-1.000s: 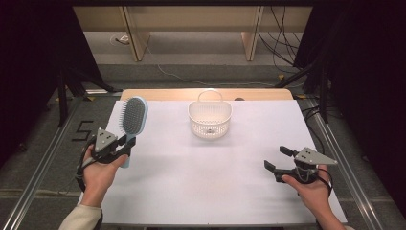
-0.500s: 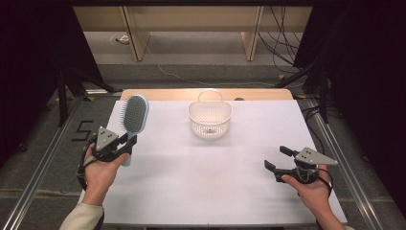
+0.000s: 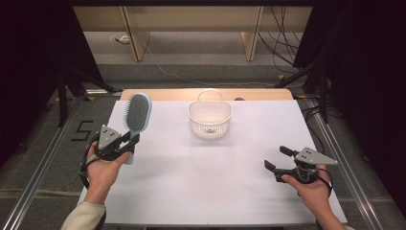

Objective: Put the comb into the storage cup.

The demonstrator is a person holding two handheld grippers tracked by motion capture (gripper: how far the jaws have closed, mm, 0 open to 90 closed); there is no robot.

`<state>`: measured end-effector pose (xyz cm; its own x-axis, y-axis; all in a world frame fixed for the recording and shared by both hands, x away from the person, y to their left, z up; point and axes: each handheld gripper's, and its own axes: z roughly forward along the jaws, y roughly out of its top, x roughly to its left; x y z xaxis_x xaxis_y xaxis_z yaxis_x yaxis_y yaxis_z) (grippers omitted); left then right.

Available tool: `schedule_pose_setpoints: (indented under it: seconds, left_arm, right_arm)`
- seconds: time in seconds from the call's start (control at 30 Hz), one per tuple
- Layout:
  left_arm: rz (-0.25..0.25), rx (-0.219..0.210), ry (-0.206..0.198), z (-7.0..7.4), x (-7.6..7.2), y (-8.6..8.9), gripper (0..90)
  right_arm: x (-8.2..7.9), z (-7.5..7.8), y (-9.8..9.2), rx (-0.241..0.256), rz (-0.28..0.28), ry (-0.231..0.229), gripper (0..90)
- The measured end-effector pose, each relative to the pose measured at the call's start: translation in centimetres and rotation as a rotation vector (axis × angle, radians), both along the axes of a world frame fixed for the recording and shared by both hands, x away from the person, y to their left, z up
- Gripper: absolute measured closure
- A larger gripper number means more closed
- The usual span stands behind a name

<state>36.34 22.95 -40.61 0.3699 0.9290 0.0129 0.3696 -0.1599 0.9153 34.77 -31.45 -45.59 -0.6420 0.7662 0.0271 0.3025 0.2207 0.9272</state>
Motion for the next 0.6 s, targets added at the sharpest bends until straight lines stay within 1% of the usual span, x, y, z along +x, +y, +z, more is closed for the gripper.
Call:
schedule_pose_setpoints:
  seconds: [0.6]
  left_arm:
    - [-0.014, 0.002, -0.010, 0.36, 0.55, -0.66, 69.6]
  right_arm:
    - [0.01, -0.01, -0.02, 0.002, 0.000, 0.002, 16.8]
